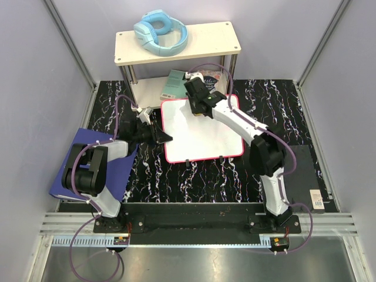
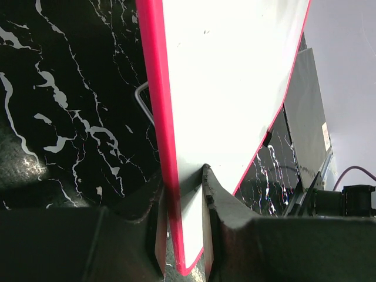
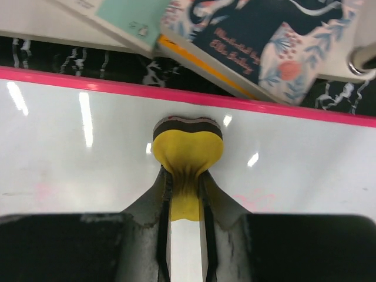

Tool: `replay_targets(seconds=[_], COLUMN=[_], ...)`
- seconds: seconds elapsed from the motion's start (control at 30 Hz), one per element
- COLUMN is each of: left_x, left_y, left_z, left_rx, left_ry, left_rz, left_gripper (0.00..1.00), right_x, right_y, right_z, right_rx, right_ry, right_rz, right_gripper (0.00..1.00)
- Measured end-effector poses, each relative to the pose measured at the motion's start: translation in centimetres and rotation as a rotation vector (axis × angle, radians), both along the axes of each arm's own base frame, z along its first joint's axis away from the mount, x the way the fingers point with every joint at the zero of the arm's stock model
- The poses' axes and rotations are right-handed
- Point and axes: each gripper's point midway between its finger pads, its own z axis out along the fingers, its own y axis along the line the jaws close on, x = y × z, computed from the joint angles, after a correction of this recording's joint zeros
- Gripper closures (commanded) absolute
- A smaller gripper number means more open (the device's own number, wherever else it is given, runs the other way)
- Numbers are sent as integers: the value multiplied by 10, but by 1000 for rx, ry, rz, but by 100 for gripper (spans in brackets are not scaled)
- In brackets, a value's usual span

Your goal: Erase the whiteboard

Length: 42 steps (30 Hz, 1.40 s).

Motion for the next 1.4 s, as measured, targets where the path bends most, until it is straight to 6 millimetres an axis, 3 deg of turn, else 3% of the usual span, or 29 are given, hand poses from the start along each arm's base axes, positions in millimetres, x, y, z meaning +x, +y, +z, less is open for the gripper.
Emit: replay_targets(seconds=[0.27, 0.47, 0.6, 0.87, 0.97, 1.23, 1.4], left_x=[0, 0, 0, -3, -5, -9, -9], left_y=[-1, -3, -4, -4, -3, -3, -3], left_z=[2, 6, 8, 4, 2, -2, -3], left_rx=[-2, -5, -6, 0, 4, 17, 23], left_ry=[-6, -22, -29, 0, 11, 27, 30], left_rz=[-1, -7, -11, -10, -12, -14, -13], left_gripper=[100, 100, 100, 100, 100, 100, 100], right_x=[-6, -12, -10, -9, -7, -1, -11], right_y=[-64, -123, -137, -124, -111, -24, 36], right_z=[-14, -28, -31, -26, -19, -3, 3], right_rx=[-27, -30, -25, 7, 7, 25, 66], right_ry=[-26, -6, 8, 19, 13, -24, -32], right_rz=[-133, -236, -249, -167, -126, 66, 200], right_gripper=[100, 100, 100, 100, 100, 100, 100])
